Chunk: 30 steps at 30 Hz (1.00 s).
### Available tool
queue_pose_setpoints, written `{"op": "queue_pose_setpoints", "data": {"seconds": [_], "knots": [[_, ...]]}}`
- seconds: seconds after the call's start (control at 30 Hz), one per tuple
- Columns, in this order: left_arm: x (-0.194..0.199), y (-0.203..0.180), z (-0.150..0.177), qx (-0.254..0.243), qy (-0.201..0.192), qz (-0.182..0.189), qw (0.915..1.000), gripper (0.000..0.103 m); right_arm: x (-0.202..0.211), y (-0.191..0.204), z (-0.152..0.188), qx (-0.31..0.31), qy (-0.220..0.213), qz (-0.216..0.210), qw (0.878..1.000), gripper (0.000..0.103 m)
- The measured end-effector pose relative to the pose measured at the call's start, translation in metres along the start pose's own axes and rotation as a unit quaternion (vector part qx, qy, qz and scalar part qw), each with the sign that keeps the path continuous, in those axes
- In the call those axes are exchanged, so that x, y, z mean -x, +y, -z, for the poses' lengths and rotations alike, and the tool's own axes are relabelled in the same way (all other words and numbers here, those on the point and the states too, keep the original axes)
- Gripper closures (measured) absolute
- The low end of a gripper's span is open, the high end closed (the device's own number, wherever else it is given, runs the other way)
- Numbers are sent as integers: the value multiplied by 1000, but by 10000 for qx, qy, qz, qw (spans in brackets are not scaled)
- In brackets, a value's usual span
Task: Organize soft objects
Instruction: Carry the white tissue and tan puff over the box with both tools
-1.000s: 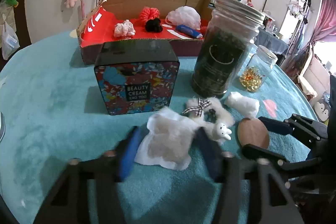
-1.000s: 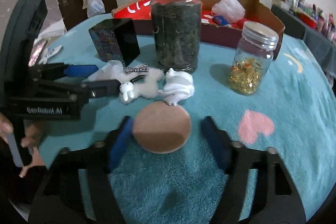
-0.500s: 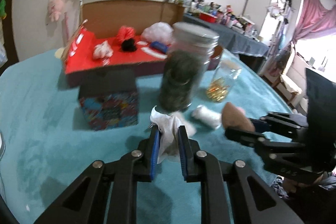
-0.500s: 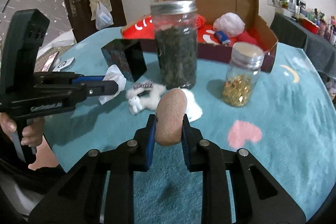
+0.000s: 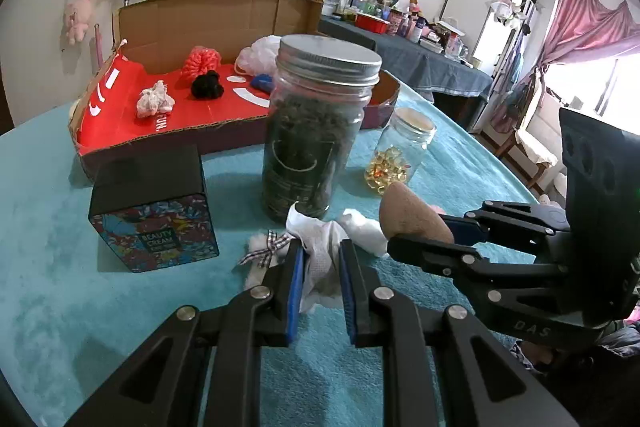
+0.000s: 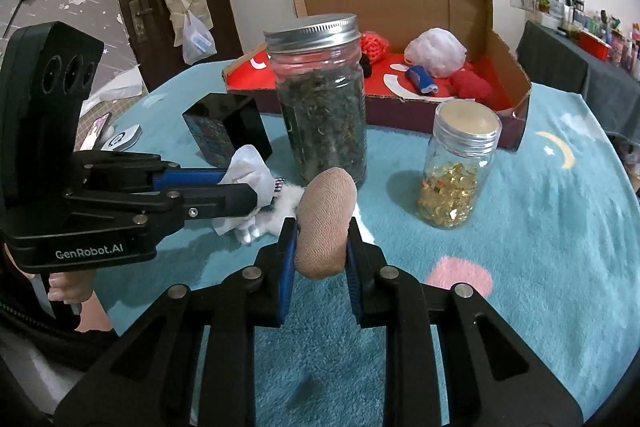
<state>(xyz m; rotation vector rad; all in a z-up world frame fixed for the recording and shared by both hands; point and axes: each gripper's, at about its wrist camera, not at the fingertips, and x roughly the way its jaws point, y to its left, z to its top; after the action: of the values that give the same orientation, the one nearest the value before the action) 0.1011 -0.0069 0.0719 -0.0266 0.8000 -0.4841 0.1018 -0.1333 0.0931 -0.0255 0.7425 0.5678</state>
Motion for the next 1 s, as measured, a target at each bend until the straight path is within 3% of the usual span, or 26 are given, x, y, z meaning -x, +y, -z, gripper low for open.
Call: {"op": "queue_pose_setpoints", "data": {"seconds": [0.33,0.77,1.0], "knots": [[9,12,4,136,-33,-109,9998,85,2,-7,3,-78,25,67,9999,82],[35,72,22,638,-81,-635,9959,85,14,-51,12,-508,119,380,9979,82],[42,100,22,623,-59,-911,9939,85,16,-75,12,-617,192,561,9963,82]]}}
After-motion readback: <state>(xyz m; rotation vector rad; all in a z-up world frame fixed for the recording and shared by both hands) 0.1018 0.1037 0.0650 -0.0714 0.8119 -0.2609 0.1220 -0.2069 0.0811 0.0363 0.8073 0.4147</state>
